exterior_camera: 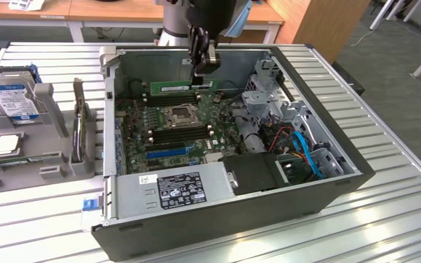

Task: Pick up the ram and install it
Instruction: 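Pick up the ram and move it above insertion slot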

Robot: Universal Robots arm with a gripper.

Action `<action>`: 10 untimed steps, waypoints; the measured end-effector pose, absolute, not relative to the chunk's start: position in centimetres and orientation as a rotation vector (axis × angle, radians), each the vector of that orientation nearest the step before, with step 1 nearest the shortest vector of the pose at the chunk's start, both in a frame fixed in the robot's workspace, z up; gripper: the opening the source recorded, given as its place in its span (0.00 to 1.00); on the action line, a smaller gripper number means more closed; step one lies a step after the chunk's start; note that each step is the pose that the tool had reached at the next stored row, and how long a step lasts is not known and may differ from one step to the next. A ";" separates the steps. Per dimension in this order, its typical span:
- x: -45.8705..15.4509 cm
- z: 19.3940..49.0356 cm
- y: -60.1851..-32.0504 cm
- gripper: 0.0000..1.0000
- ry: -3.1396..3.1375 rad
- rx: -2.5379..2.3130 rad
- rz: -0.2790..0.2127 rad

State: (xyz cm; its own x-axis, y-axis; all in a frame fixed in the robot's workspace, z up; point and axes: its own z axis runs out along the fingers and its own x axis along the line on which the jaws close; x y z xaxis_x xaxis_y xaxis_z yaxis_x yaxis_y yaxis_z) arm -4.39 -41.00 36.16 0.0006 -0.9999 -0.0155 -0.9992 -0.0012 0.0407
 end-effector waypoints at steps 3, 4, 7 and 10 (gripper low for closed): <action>-4.4 35.8 -41.0 0.12 -2.208 2.210 -0.064; -4.4 35.6 -41.0 0.12 -2.208 2.210 -0.064; -4.4 35.3 -41.0 0.12 -2.209 2.211 -0.065; -4.4 35.0 -41.0 0.12 -2.209 2.211 -0.066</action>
